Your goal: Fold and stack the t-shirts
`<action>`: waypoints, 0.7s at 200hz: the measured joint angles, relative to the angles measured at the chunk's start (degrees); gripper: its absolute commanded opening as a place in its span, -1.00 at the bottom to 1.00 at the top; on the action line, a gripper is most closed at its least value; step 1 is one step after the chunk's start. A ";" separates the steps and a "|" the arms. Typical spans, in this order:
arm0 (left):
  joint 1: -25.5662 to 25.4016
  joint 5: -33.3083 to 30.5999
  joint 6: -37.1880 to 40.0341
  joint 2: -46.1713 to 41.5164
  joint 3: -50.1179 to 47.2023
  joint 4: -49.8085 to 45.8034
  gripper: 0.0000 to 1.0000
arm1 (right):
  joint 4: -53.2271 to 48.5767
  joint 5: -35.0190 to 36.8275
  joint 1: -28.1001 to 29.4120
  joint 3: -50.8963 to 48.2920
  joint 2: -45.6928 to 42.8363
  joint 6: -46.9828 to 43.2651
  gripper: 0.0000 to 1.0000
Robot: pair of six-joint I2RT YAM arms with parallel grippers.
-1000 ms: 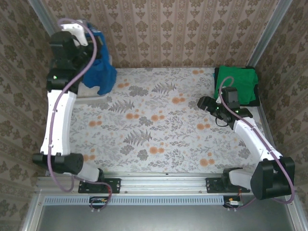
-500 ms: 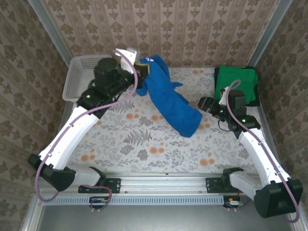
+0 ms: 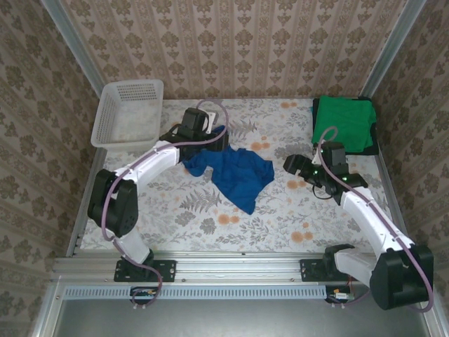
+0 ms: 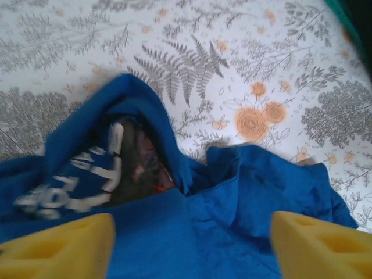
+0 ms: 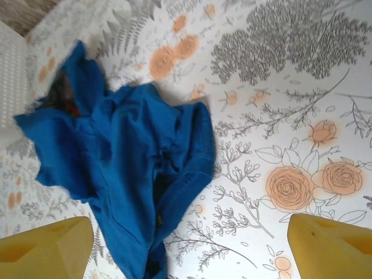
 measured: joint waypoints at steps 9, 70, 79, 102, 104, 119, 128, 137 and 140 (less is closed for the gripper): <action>-0.02 0.11 -0.15 -0.04 -0.09 -0.42 0.67 | 0.24 0.13 0.72 -0.13 1.22 -0.02 0.77; -0.07 -0.28 1.09 -7.76 -1.97 -1.75 0.77 | 2.80 3.45 9.03 0.02 9.35 -0.22 0.67; -0.02 -0.39 1.31 -10.47 -3.93 -1.53 0.78 | 2.80 4.20 10.38 0.42 11.21 -0.28 0.67; 0.11 -0.72 1.51 -16.31 -9.25 -1.27 0.77 | 2.78 5.66 13.92 2.21 15.74 -0.46 0.62; 0.15 -0.72 1.51 -16.61 -9.62 -1.25 0.77 | 2.78 5.75 14.16 2.40 16.06 -0.46 0.60; 0.37 -0.72 1.51 -17.84 -11.91 -1.20 0.76 | 2.86 6.14 15.65 3.93 18.88 -0.57 0.56; 0.46 -0.74 1.49 -18.01 -13.40 -0.85 0.73 | 2.91 6.34 16.55 4.74 20.44 -0.59 0.56; 0.81 -0.76 1.49 -17.97 -15.30 -0.13 0.71 | 2.89 6.97 17.59 5.64 21.81 -0.57 0.52; 0.98 -0.74 1.42 -17.84 -15.93 0.07 0.71 | 2.91 7.06 17.94 5.97 22.32 -0.61 0.50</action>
